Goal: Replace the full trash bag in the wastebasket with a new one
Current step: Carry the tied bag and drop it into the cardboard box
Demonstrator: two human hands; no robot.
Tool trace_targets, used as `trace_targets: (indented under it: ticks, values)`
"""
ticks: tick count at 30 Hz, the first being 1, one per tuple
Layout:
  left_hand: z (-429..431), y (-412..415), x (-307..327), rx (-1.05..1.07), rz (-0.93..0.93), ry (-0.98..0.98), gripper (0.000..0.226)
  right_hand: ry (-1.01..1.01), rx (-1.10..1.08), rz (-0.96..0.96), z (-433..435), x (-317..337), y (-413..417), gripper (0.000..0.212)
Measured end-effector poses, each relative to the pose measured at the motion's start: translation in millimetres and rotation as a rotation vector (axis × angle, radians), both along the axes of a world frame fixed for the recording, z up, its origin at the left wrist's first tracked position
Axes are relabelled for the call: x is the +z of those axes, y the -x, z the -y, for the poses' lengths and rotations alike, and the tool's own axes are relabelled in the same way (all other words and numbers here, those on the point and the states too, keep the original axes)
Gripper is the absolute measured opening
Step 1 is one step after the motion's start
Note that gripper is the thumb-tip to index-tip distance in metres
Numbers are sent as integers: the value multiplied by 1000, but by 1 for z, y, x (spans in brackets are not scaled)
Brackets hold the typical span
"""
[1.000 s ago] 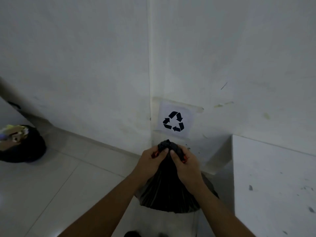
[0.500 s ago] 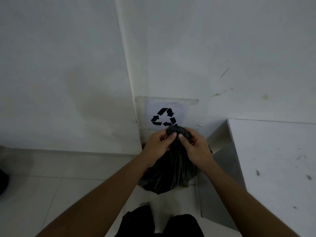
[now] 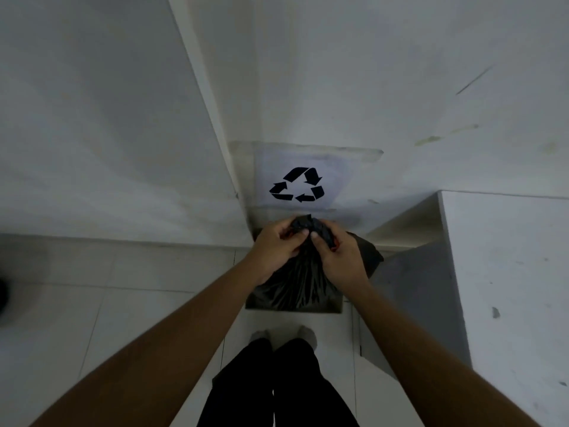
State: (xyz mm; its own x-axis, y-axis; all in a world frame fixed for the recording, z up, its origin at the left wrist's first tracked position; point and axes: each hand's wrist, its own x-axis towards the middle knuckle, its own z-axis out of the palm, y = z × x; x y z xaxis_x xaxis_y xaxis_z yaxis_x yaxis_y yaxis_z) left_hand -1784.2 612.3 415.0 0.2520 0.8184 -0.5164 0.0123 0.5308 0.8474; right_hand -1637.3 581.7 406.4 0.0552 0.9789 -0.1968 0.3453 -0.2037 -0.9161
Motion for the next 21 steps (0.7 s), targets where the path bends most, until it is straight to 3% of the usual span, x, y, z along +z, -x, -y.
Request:
trace_targets:
  ticks: [7, 15, 21]
  values:
    - [-6, 20, -86, 38, -99, 87, 39, 130, 75, -5, -18, -93, 11, 21]
    - [-15, 21, -198, 64, -167, 191, 29, 211, 79, -33, -21, -217, 13, 20]
    - [-4, 19, -272, 63, -202, 267, 35, 293, 102, 30, -9, -299, 9, 22]
